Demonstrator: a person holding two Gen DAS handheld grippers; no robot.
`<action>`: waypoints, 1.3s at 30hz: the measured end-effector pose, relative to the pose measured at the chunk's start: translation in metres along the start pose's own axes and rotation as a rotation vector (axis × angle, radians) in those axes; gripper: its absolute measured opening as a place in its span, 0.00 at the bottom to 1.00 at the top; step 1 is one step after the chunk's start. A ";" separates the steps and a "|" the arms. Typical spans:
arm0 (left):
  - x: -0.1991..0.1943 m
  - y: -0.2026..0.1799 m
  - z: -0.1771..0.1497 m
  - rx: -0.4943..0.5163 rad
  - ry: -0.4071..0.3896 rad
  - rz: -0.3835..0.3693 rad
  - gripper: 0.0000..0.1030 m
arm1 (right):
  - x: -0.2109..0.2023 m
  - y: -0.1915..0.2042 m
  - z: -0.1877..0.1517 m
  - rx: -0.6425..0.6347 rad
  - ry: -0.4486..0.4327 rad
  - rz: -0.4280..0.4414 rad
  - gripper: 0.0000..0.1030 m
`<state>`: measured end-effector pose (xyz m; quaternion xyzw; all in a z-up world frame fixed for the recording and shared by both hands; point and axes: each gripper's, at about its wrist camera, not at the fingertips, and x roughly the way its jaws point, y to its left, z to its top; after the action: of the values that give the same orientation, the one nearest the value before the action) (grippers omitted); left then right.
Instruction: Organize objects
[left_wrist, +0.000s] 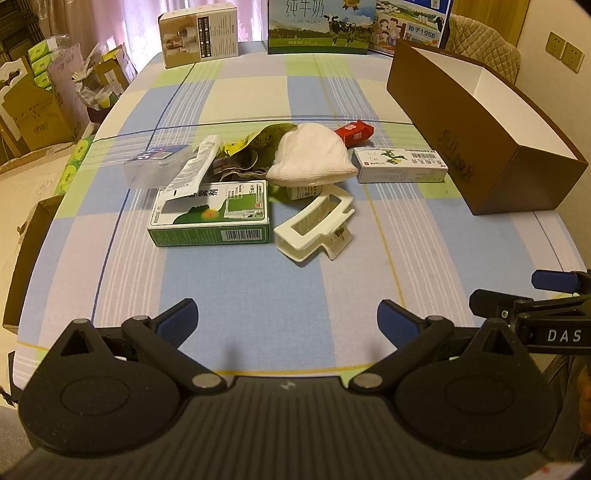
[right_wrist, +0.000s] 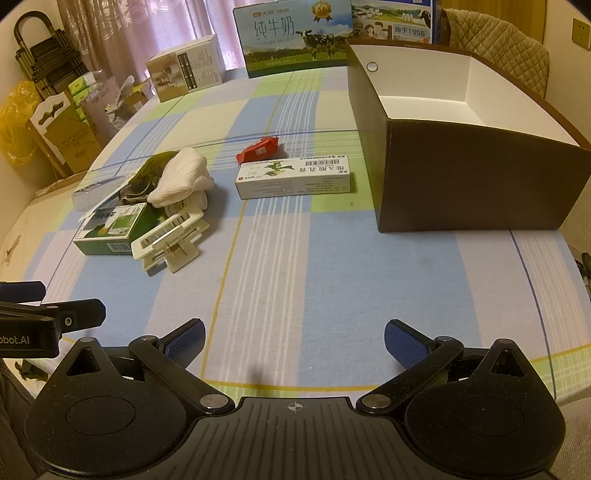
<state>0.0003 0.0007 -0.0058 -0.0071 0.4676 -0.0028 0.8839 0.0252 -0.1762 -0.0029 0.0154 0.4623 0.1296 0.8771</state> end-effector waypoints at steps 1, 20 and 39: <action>0.003 0.002 -0.004 -0.001 -0.002 -0.001 0.99 | 0.000 0.000 0.000 0.000 0.000 0.000 0.98; 0.008 0.004 -0.006 -0.005 0.018 -0.006 0.99 | 0.006 0.000 -0.002 0.000 0.019 0.002 0.98; 0.013 0.011 0.002 -0.033 0.034 0.001 0.99 | 0.014 0.002 0.007 -0.016 0.032 -0.004 0.98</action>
<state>0.0090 0.0120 -0.0159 -0.0213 0.4827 0.0051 0.8755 0.0375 -0.1700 -0.0097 0.0055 0.4752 0.1318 0.8699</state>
